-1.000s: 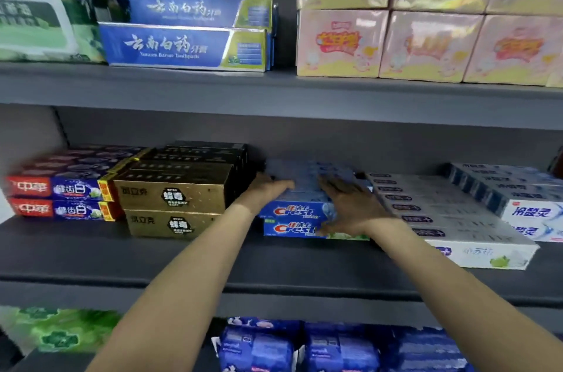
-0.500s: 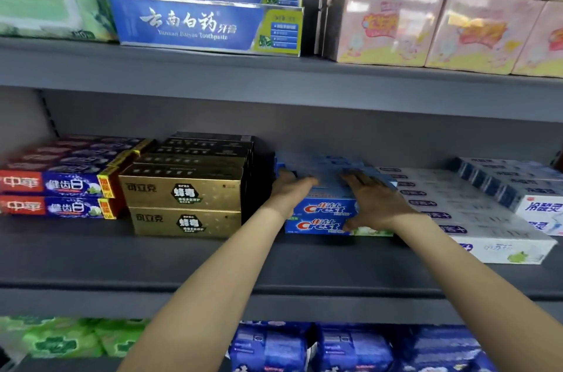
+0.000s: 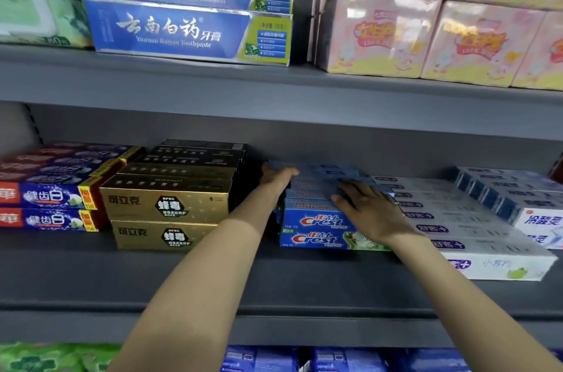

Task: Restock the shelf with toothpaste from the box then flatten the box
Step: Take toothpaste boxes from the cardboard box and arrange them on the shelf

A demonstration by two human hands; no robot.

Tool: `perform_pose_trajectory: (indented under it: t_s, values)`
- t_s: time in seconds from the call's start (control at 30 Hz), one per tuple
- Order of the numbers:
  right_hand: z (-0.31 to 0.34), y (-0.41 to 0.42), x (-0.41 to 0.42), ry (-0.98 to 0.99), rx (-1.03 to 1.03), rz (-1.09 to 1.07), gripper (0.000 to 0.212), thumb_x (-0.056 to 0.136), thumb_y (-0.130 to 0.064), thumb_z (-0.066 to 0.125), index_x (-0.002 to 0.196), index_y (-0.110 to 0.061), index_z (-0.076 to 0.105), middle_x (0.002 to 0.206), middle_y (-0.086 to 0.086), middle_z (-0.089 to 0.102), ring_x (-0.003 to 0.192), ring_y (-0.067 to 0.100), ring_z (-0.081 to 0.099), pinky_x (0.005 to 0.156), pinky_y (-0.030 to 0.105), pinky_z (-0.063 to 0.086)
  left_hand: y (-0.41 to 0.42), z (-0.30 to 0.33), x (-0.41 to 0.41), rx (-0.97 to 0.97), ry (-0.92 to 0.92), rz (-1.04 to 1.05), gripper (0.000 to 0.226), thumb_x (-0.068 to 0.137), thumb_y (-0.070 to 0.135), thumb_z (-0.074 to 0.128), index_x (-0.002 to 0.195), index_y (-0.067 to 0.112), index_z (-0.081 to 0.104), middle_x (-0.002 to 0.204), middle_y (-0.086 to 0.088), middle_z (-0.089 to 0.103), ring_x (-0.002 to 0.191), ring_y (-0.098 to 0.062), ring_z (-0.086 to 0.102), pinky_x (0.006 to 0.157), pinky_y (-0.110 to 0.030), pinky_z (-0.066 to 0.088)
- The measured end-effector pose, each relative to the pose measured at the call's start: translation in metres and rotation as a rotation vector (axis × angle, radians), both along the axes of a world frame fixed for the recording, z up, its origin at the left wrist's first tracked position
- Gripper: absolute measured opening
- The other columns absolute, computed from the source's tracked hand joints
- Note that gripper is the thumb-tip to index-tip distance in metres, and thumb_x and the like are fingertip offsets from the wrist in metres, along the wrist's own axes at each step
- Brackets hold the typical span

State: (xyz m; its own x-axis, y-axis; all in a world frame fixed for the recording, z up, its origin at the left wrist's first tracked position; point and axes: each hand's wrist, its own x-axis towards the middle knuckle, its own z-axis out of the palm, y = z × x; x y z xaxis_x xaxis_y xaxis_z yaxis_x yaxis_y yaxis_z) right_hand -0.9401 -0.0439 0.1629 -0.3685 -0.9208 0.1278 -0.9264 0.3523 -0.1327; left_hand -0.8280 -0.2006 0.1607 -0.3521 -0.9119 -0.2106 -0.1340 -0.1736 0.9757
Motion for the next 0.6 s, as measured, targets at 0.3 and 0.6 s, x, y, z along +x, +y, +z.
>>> perform_pose_trajectory:
  t_s: [0.3,0.6]
  values:
    - [-0.0015,-0.0064,-0.0038,0.05,0.039,0.026,0.056,0.097,-0.053,0.021,0.145,-0.024,0.027,0.152,0.003,0.025,0.139,0.023,0.027,0.113,0.039,0.021,0.0041,0.0033,-0.0106,-0.025,-0.048,-0.152,0.051,0.084,0.015,0.062,0.129,0.011,0.04,0.09,-0.012,0.06,0.065,-0.022,0.059,0.056,-0.028,0.048]
    - [0.0037,-0.0019,-0.0045,-0.106,0.059,0.05,0.064,0.098,-0.054,0.02,0.151,-0.021,0.009,0.16,0.001,0.004,0.147,0.019,0.003,0.118,0.036,0.007,0.0049,0.0007,-0.0066,0.07,0.044,-0.17,0.038,0.089,0.026,0.06,0.119,0.005,0.051,0.085,-0.011,0.061,0.067,-0.024,0.06,0.062,-0.031,0.051]
